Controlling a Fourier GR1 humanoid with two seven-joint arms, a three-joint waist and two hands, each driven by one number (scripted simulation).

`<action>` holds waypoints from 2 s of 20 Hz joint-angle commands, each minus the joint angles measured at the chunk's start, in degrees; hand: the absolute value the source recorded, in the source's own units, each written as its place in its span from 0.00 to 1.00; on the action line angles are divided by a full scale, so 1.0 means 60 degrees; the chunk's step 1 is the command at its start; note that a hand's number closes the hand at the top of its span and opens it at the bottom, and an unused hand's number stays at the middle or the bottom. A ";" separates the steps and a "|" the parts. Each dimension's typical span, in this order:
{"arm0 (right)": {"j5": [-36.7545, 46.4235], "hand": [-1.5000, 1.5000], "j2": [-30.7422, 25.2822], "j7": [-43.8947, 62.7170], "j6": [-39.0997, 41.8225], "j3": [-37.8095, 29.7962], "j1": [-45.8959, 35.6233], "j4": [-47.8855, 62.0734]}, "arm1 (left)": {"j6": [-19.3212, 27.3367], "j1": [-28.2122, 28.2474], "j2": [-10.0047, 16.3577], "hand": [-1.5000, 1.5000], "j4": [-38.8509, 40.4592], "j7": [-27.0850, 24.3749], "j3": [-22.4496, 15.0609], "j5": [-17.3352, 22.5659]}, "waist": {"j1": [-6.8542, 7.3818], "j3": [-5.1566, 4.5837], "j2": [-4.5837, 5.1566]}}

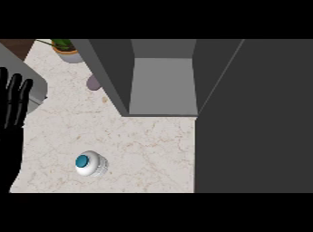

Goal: Pick up the bottled water, place it into the cabinet and close the cabinet

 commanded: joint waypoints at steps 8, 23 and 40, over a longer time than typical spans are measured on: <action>-0.1693 0.00 0.0871 0.0784 0.1101 0.1773 0.2122 -0.1086 | 0.2013 0.2271 -0.0739 0.00 -0.1445 0.2135 -0.3846 -0.0020 | -0.0183 0.0077 -0.0369; -0.3710 0.00 0.0033 0.2491 0.1778 0.0600 0.4010 -0.4271 | 0.4811 0.4433 -0.0550 0.00 -0.3271 0.3029 -0.9271 -0.3889 | -0.0068 0.0064 -0.0331; -0.4376 0.00 0.0049 0.2735 0.2041 -0.0043 0.4202 -0.4439 | 0.6175 0.4608 0.0217 0.00 -0.4010 0.3815 -1.0161 -0.4747 | -0.0015 0.0070 -0.0374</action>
